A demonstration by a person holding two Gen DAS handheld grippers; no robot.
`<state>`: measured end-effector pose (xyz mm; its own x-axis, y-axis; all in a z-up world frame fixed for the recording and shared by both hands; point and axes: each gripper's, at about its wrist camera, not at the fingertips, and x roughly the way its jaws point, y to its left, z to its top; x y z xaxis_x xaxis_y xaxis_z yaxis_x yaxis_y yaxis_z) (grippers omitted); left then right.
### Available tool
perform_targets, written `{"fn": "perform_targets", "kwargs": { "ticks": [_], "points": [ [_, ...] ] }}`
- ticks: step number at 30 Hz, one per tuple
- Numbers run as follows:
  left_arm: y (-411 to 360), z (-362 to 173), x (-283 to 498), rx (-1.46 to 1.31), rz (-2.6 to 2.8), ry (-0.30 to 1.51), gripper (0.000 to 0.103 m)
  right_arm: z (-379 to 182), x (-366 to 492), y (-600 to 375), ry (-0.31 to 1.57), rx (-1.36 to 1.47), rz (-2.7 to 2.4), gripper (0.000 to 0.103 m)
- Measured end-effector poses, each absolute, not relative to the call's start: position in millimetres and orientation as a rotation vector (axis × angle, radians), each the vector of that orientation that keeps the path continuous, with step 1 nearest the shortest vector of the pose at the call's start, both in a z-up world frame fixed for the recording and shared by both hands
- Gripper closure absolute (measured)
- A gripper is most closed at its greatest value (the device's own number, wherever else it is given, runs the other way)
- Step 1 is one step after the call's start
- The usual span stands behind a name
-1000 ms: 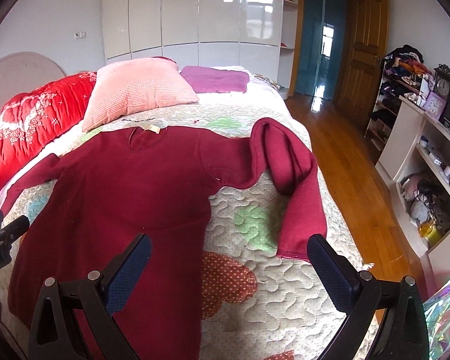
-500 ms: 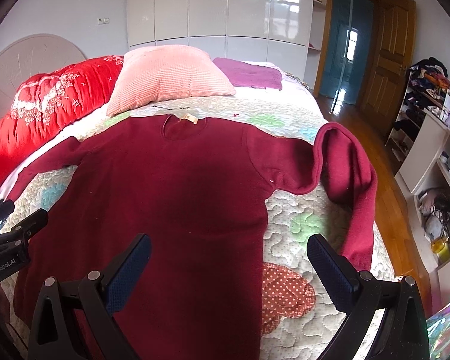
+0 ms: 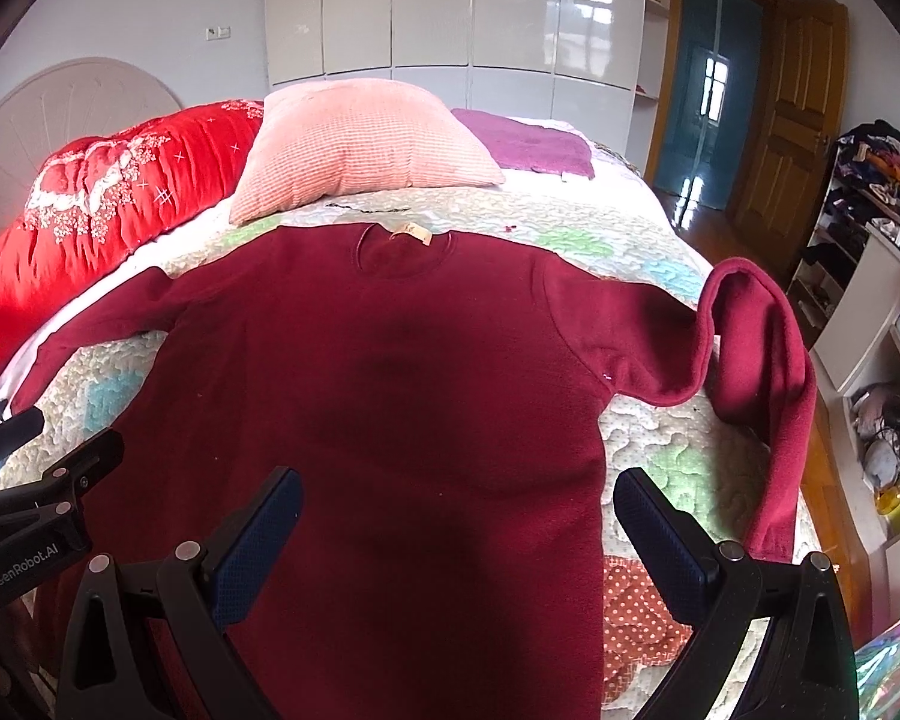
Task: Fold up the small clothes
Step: 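Move the left gripper toward the side edge of the red sweater, then grasp the sweater's side edge and sleeve with the left gripper, lift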
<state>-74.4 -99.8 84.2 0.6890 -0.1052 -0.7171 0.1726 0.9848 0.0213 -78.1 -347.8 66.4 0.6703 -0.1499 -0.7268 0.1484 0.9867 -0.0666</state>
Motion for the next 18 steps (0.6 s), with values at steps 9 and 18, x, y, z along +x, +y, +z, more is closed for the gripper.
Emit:
{"fn": "perform_targets", "kwargs": {
  "ticks": [9,18],
  "points": [
    [-89.5,80.0,-60.0,0.068,-0.140,0.810,0.011,55.5,-59.0,-332.0,0.839,0.004,-0.127,0.000],
    [-80.2,74.1,-46.7,0.056,-0.116,0.824,0.011,45.9,-42.0,-319.8,0.856,0.015,-0.118,0.000]
  ]
}}
